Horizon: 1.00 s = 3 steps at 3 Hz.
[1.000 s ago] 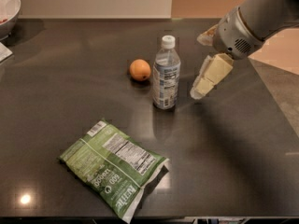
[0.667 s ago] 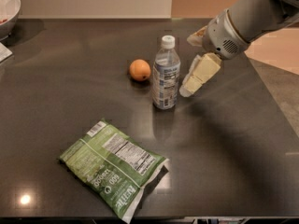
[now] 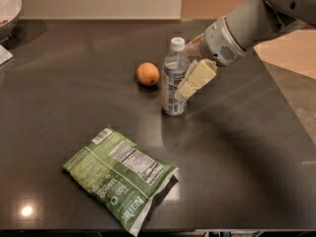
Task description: Move blue plastic bottle near green jalapeno chip bag
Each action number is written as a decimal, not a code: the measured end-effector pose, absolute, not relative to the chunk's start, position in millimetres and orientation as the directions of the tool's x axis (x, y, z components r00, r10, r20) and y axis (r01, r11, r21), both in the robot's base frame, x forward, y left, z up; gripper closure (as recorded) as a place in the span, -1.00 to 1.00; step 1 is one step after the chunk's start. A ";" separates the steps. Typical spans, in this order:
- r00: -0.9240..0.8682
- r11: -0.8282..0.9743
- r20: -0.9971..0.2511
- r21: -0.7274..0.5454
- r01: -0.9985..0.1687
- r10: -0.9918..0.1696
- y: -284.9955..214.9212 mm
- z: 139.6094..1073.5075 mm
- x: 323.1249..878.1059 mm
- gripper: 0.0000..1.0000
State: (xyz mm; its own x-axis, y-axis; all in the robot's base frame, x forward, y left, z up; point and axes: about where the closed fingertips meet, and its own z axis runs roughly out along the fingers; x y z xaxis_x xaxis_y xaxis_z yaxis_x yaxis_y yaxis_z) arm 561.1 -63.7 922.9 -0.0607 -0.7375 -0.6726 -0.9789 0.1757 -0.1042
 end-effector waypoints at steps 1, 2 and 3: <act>-0.056 0.160 -0.688 -0.089 -0.983 -0.723 -56.0 922.2 557.4 -0.45; -0.047 0.147 -0.702 -0.083 -0.986 -0.711 -52.7 924.7 552.8 0.02; -0.030 0.123 -0.711 -0.079 -0.989 -0.702 -50.7 928.6 544.0 0.48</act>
Offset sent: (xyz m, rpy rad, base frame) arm -0.0132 0.0108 0.0060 0.0641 0.0162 0.0426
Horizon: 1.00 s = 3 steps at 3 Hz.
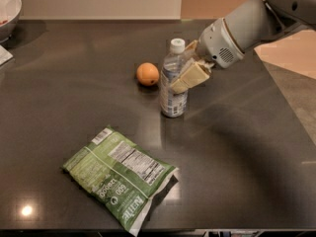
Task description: Move blue plastic bottle near green jalapeno chip bag
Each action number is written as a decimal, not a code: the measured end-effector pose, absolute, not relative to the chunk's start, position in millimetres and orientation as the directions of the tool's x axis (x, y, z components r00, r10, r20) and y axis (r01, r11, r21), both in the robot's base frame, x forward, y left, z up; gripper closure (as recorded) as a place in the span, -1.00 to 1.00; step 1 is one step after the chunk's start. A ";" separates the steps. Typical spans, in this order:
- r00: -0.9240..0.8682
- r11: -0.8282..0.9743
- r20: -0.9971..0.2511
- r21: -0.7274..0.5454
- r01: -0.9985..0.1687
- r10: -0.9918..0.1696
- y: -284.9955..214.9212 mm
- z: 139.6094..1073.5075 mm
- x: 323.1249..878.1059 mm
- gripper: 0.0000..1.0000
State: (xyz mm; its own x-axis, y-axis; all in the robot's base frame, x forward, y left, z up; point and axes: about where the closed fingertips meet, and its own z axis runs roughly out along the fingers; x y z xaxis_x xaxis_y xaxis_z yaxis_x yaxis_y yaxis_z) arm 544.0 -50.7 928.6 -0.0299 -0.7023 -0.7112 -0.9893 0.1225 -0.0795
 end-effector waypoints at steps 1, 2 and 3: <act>0.004 0.075 -0.728 -0.076 -0.994 -0.685 -48.0 938.5 525.2 0.94; 0.037 0.016 -0.736 -0.065 -0.998 -0.676 -39.6 940.5 500.8 1.00; 0.068 -0.038 -0.735 -0.057 -0.998 -0.675 -30.1 938.2 477.5 1.00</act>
Offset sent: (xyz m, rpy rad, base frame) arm -0.0759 0.0185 0.0118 0.0473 0.0314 0.1822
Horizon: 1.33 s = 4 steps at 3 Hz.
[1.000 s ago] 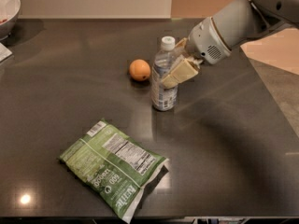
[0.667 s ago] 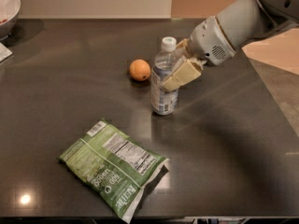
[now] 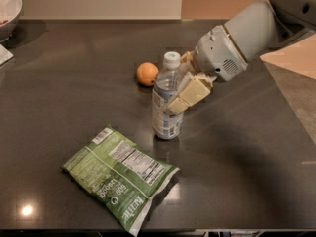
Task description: Move blue plastic bottle near green jalapeno chip bag
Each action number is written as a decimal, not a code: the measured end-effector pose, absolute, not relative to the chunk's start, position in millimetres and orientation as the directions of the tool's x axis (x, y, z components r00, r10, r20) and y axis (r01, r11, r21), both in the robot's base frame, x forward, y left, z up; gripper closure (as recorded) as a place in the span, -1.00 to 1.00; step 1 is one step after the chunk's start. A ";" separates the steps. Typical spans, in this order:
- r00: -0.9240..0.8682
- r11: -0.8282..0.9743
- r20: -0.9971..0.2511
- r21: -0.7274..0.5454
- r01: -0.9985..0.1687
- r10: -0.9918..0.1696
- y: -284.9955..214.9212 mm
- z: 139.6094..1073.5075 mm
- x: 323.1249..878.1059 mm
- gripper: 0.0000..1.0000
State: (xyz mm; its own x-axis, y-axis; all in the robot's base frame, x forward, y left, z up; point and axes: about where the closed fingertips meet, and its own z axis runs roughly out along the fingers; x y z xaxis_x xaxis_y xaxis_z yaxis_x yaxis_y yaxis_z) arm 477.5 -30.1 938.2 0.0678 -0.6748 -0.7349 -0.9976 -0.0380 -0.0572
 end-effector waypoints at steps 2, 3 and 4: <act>0.099 -0.079 -0.724 -0.061 -0.995 -0.682 -21.0 923.6 454.7 0.31; 0.099 -0.082 -0.720 -0.058 -0.995 -0.687 -21.2 917.2 452.1 -0.14; 0.098 -0.072 -0.721 -0.067 -0.995 -0.686 -23.2 914.6 450.0 -0.62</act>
Offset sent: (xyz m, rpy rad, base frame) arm -0.0287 0.0078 -0.0261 -0.0184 0.0059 0.0495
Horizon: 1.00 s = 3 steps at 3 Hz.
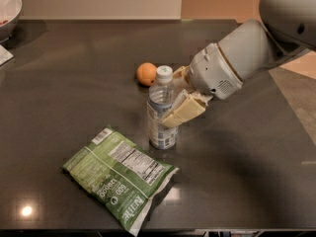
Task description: Move blue plastic bottle near green jalapeno chip bag
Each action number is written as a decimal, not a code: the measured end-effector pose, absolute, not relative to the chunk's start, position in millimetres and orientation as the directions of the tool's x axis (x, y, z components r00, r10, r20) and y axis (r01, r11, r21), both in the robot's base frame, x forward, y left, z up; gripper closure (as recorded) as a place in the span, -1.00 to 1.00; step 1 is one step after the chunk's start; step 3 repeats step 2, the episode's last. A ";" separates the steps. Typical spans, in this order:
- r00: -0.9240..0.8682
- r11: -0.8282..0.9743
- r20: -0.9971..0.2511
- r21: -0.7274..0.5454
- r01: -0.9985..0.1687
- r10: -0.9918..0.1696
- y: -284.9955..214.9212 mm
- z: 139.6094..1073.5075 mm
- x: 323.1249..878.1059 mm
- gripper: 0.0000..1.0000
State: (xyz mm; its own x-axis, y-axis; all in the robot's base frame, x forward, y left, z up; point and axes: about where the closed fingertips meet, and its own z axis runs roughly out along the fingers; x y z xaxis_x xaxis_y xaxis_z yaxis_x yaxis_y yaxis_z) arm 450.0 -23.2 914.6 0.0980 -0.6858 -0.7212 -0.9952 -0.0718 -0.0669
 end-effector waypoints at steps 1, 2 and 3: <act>0.102 -0.076 -0.720 -0.069 -0.995 -0.687 -21.0 915.8 448.9 -1.00; 0.103 -0.076 -0.720 -0.069 -0.995 -0.687 -21.0 915.8 448.8 -1.00; 0.103 -0.076 -0.720 -0.069 -0.995 -0.687 -21.0 915.8 448.8 -1.00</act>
Offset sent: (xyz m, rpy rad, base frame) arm -0.0009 0.0016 0.0009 -0.0013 -0.0018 0.0031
